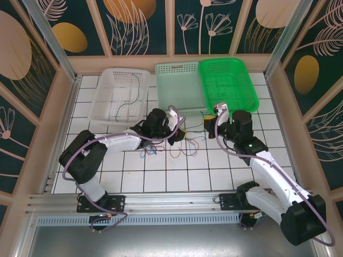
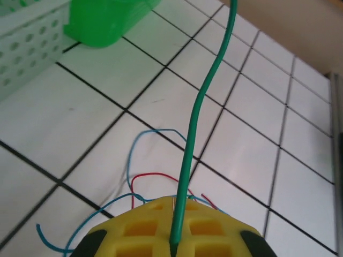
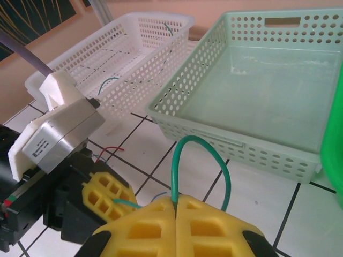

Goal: Untangle the cables

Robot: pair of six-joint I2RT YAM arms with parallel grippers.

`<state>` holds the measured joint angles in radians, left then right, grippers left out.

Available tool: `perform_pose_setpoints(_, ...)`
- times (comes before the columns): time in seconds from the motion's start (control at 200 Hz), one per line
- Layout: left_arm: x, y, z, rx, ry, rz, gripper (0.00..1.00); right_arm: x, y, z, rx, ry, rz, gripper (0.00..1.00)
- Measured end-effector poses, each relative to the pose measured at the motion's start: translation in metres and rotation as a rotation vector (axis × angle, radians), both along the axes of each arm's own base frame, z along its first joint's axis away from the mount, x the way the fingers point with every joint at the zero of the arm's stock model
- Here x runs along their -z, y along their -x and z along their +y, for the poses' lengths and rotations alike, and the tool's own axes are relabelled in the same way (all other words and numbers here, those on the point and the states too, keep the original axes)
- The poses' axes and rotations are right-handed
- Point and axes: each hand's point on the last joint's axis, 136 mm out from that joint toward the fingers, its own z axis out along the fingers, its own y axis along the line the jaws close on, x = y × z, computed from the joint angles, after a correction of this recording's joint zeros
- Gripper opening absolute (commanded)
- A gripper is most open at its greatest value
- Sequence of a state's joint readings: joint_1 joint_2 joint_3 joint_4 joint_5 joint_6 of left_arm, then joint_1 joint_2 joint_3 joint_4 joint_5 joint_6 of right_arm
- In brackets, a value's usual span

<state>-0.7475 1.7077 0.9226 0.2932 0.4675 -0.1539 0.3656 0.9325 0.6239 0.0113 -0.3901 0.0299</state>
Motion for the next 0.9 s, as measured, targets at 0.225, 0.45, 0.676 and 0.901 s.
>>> perform_pose_setpoints(0.225, 0.027, -0.028, 0.014, -0.166, -0.203, -0.075, 0.0, 0.013, -0.008, -0.013, 0.018, -0.129, 0.18, 0.0)
perform_pose_setpoints(0.45, 0.042, -0.044, 0.018, -0.26, -0.383, -0.187, 0.0, 0.013, -0.018, -0.037, 0.056, -0.422, 0.443, 0.0)
perform_pose_setpoints(0.676, 0.057, -0.044, 0.019, -0.292, -0.505, -0.269, 0.0, 0.005, -0.013, -0.03, -0.027, -0.6, 0.654, 0.0)
perform_pose_setpoints(0.901, 0.053, -0.053, 0.033, -0.369, -0.597, -0.363, 0.0, 0.006, -0.005, -0.028, -0.083, -0.671, 0.776, 0.0)
